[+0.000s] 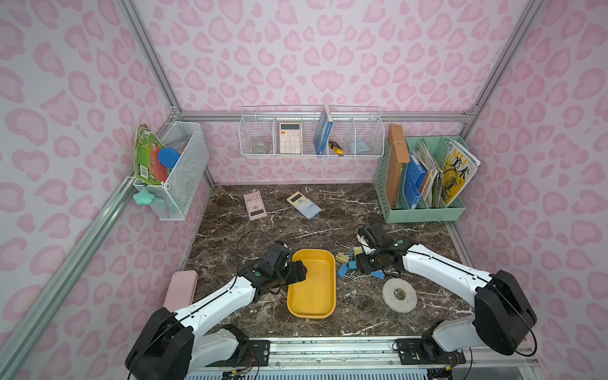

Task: Put the binder clips in the storage box
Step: Pick up the binder clip at the center of the board.

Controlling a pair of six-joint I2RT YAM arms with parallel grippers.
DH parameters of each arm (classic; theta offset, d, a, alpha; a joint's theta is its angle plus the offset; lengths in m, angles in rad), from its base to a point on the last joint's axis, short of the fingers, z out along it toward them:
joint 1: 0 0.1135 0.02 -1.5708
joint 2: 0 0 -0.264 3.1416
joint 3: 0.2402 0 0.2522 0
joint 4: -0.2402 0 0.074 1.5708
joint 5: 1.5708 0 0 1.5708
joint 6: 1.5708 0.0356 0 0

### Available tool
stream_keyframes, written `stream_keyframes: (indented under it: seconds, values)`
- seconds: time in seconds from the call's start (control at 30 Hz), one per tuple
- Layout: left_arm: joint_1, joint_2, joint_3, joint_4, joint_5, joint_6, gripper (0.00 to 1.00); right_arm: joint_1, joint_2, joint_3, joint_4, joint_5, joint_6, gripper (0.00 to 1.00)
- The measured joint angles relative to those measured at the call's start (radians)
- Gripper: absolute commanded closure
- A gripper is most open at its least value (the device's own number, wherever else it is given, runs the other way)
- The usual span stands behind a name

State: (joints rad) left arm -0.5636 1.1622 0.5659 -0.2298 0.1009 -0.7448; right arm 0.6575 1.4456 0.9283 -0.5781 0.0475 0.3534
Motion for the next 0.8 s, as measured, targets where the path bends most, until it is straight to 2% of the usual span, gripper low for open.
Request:
stream_keyframes:
  seconds: [0.47,0.8]
  values:
    - [0.019,-0.028,-0.016,-0.007,0.007,0.015,0.14,-0.086,0.019,-0.071,0.040,0.007,-0.022,0.35]
    - [0.034,-0.058,-0.016,-0.027,-0.013,0.019,0.14,-0.122,0.128,-0.060,0.144,-0.040,-0.087,0.35]
